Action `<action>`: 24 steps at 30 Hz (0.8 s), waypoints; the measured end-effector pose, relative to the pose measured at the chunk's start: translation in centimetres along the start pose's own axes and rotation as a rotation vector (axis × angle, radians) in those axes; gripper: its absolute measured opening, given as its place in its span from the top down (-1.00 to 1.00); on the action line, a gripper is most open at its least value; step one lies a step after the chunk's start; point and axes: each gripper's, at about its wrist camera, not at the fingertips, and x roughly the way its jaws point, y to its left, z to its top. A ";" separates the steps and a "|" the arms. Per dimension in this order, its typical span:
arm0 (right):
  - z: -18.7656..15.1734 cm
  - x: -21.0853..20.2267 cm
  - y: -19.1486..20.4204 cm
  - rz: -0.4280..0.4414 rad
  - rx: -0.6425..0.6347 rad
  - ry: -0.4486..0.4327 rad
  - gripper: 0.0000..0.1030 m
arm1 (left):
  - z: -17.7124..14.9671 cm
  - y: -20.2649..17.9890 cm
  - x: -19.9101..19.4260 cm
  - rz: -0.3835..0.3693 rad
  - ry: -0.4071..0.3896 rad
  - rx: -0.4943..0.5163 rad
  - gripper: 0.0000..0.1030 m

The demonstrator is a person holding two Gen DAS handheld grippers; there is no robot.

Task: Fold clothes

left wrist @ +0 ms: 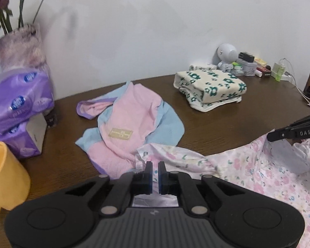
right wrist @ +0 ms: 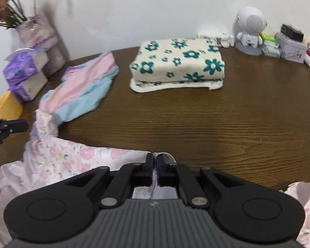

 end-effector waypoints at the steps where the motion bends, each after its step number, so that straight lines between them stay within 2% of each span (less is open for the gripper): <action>1: 0.1 0.5 -0.2 -0.006 0.009 0.003 0.95 | 0.0 0.3 0.5 -0.006 0.005 -0.012 0.89; 3: 0.4 1.3 -0.6 -0.013 0.033 0.003 0.95 | -0.2 0.5 1.0 -0.038 0.012 -0.022 0.74; 5: 0.6 1.8 -1.0 -0.013 0.062 0.003 0.95 | -0.3 0.4 1.0 -0.064 0.008 -0.016 0.42; 8: 0.9 2.3 -1.6 -0.011 0.106 0.005 0.86 | -0.7 -0.1 0.7 -0.080 0.000 0.021 0.20; 11: 0.4 1.5 -1.9 0.002 0.131 0.000 0.72 | -1.3 -0.8 0.5 -0.073 0.011 0.071 0.13; 13: -0.3 -0.3 -1.8 0.018 0.118 -0.016 0.46 | -1.8 -1.1 0.2 -0.074 0.017 0.094 0.08; 15: -1.2 -1.9 -1.5 0.019 0.081 -0.023 0.44 | -2.2 -1.4 -0.3 -0.089 0.014 0.102 0.07; 18: -2.5 -3.8 -0.9 0.010 0.011 -0.022 0.44 | -2.3 -2.0 -1.1 -0.209 0.011 0.089 0.08; 22: -2.8 -2.5 -0.6 0.006 -0.014 0.015 0.44 | -1.8 -4.0 0.4 -0.373 0.105 0.014 0.08; 24: -2.7 -1.4 -0.6 0.024 0.000 0.029 0.44 | -1.8 -5.0 1.9 -0.404 0.158 -0.019 0.09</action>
